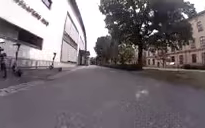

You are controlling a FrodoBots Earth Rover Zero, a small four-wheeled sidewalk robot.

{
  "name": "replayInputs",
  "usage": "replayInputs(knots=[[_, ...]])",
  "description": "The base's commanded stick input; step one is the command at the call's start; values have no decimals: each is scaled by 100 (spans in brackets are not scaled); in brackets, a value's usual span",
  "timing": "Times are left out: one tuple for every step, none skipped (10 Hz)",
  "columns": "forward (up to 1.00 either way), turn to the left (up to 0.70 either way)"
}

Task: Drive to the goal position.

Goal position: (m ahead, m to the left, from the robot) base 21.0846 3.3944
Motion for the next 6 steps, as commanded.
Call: replayInputs(knots=[[85,0],[85,0],[85,0],[85,0],[85,0],[85,0]])
